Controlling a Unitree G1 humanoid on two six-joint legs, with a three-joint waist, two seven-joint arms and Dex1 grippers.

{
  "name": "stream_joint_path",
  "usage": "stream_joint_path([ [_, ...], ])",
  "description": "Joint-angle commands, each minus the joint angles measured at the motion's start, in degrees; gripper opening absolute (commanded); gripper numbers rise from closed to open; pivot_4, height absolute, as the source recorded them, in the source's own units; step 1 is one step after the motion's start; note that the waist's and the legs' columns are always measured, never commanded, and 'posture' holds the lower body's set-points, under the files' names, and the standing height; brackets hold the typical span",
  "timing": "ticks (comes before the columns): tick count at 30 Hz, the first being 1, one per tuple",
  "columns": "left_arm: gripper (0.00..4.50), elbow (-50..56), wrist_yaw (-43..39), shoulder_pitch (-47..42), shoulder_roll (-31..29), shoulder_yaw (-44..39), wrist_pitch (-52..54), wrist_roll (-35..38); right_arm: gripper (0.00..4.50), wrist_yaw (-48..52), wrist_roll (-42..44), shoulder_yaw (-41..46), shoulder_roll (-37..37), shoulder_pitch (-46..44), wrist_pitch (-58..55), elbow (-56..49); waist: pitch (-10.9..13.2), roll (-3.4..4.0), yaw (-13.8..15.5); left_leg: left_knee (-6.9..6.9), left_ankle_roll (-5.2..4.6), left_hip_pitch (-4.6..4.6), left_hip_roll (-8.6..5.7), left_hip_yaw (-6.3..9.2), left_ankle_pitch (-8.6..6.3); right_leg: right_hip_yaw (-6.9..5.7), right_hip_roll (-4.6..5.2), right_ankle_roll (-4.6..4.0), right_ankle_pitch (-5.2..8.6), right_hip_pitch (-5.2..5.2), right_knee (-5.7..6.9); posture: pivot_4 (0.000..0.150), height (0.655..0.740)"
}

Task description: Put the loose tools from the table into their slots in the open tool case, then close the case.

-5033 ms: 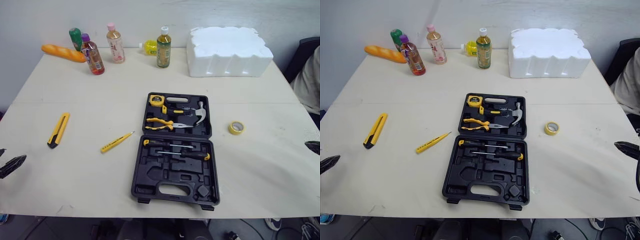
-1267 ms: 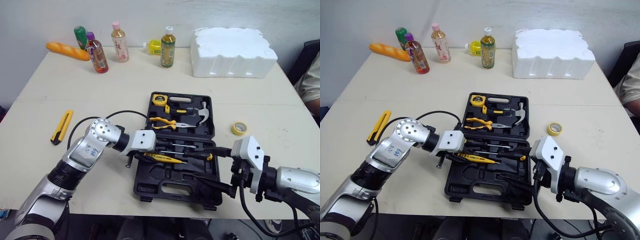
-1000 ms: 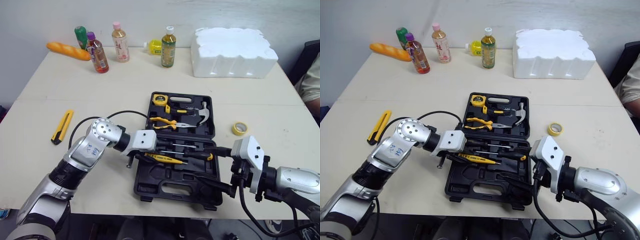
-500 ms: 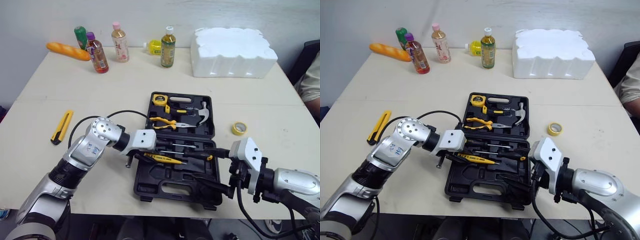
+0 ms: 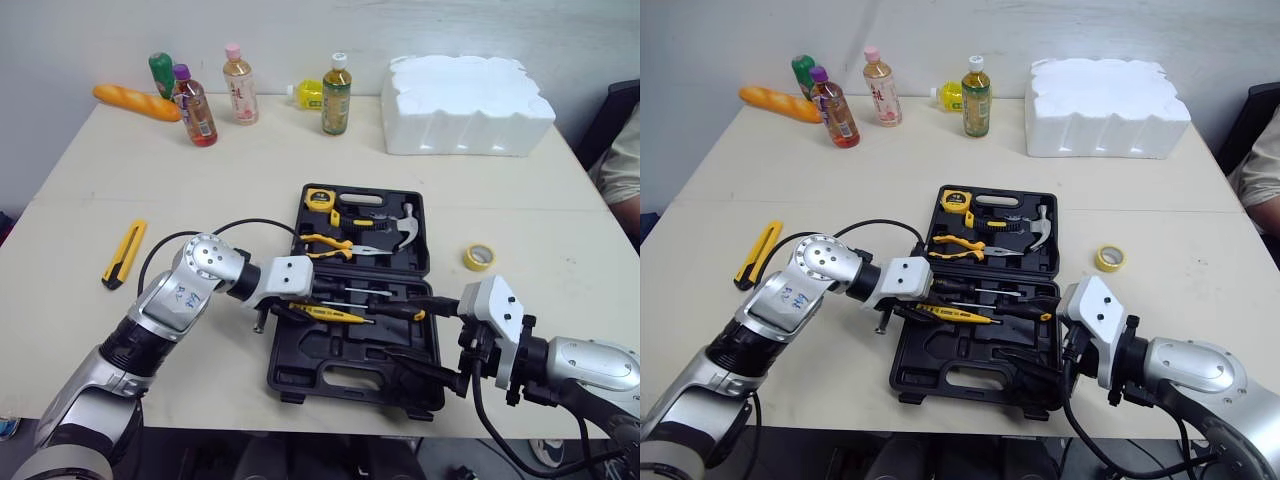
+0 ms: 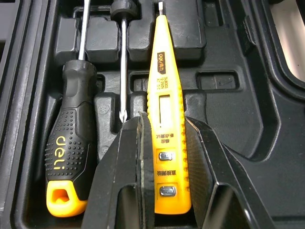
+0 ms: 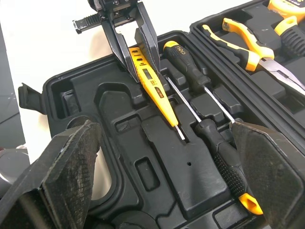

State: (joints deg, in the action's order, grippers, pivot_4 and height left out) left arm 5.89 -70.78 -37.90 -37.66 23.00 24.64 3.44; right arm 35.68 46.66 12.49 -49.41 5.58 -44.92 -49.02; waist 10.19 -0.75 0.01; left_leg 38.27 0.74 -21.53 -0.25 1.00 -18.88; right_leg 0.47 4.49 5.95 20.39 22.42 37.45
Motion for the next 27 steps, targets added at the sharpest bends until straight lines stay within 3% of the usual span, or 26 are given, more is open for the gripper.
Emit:
stream_joint_path([
  [1,1.66,2.90,-1.91,-0.28,-0.31,-2.91,3.49,4.54,4.50,0.23,1.04,1.58,-0.04,0.61,0.81,-1.63,0.00,0.00,-0.03,0.00,0.00,0.00,0.00,0.00,0.00,0.00,0.00,0.00,0.00,0.00,0.00,0.150,0.7400],
  [4,3.02,2.13,0.16,-1.15,-0.36,-4.92,2.53,4.47,4.50,0.33,1.56,2.14,-0.11,1.09,0.79,-1.98,0.00,0.00,-0.04,0.01,0.00,0.00,0.01,0.00,0.00,0.00,0.01,0.00,0.00,0.01,0.01,0.150,0.7400],
  [7,4.37,2.89,-4.93,0.01,-0.12,-8.11,0.16,10.92,4.50,0.61,1.12,1.85,-0.15,1.58,1.09,-1.75,0.00,0.00,-0.03,0.01,0.00,0.00,0.01,0.00,0.00,0.00,0.01,0.00,0.00,0.01,0.01,0.150,0.7400],
  [14,4.37,-3.40,-7.55,3.37,3.69,-9.93,-8.86,14.42,4.50,1.16,0.74,1.44,-0.29,0.87,1.31,-0.78,0.00,0.00,-0.05,0.05,0.01,0.01,0.00,0.00,0.00,-0.01,0.03,0.00,0.00,-0.01,0.00,0.150,0.7400],
  [17,3.54,-6.27,-6.64,4.56,6.42,-10.73,-10.86,15.70,4.50,1.46,0.53,1.40,-0.35,0.77,1.29,-0.59,0.00,0.00,-0.02,0.04,0.01,0.01,0.01,-0.01,0.00,-0.03,0.02,0.00,0.00,0.00,0.01,0.150,0.7400],
  [24,0.25,-9.31,-5.94,8.79,5.90,-10.31,-17.44,12.23,4.50,1.52,0.61,1.78,-0.16,1.42,1.06,-1.05,-0.01,-0.01,-0.09,0.03,0.01,0.03,0.02,0.00,0.01,-0.03,0.02,0.00,0.00,0.02,0.00,0.150,0.7400],
  [27,0.05,-10.25,-4.96,8.73,6.15,-9.97,-17.86,11.18,4.50,1.71,0.47,1.84,-0.35,1.42,1.13,-0.87,-0.01,-0.01,-0.03,0.05,0.01,0.04,0.01,0.00,0.01,-0.03,0.03,0.00,0.00,0.02,-0.01,0.150,0.7400],
])
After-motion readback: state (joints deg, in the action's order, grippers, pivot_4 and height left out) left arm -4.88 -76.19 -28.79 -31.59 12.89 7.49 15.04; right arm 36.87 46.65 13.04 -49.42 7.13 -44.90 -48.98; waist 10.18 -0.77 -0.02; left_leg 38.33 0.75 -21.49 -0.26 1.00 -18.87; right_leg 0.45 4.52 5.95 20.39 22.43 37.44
